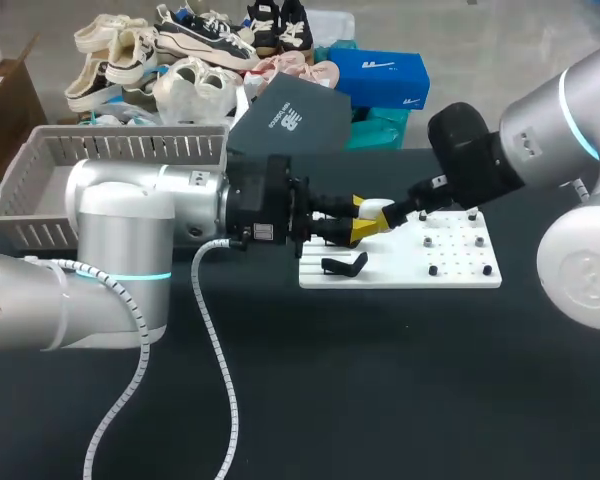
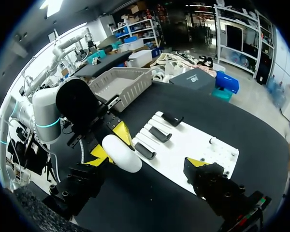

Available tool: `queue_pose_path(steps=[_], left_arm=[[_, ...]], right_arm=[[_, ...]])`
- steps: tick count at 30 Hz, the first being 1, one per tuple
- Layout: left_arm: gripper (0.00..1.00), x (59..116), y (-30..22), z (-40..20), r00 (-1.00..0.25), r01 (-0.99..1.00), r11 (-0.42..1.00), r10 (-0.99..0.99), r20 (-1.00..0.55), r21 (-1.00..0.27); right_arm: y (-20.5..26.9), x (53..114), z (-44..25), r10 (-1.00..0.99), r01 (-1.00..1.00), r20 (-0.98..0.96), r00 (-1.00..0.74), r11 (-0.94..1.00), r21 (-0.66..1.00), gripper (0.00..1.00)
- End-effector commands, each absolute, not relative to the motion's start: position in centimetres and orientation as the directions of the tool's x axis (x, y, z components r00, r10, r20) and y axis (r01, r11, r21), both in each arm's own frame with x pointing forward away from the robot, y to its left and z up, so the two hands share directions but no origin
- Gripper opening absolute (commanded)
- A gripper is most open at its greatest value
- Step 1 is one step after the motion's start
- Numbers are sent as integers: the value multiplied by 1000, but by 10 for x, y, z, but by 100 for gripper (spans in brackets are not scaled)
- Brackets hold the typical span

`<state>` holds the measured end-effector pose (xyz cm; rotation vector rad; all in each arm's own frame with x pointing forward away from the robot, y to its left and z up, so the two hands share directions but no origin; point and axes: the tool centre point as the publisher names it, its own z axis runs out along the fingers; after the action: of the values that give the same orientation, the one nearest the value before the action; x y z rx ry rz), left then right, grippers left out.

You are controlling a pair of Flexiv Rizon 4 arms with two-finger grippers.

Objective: Pick up each earbud case from the left stands, insert the matching earbuds, close the lid, and place the case in the box.

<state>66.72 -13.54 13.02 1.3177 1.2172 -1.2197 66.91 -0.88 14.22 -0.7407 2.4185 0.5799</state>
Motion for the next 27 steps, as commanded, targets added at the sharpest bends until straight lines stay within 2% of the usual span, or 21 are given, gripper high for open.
queue_pose_path(steps=[1, 27], left_arm=[[0, 669, -136, 130, 14, 997, -76, 69, -998, 8], [0, 669, -136, 130, 14, 997, -76, 69, -998, 8]], right_arm=[[-7, 669, 142, -373, -601, -603, -705, 766, 229, 100], [-7, 680, 158, -377, -594, -618, -690, 783, 186, 100]])
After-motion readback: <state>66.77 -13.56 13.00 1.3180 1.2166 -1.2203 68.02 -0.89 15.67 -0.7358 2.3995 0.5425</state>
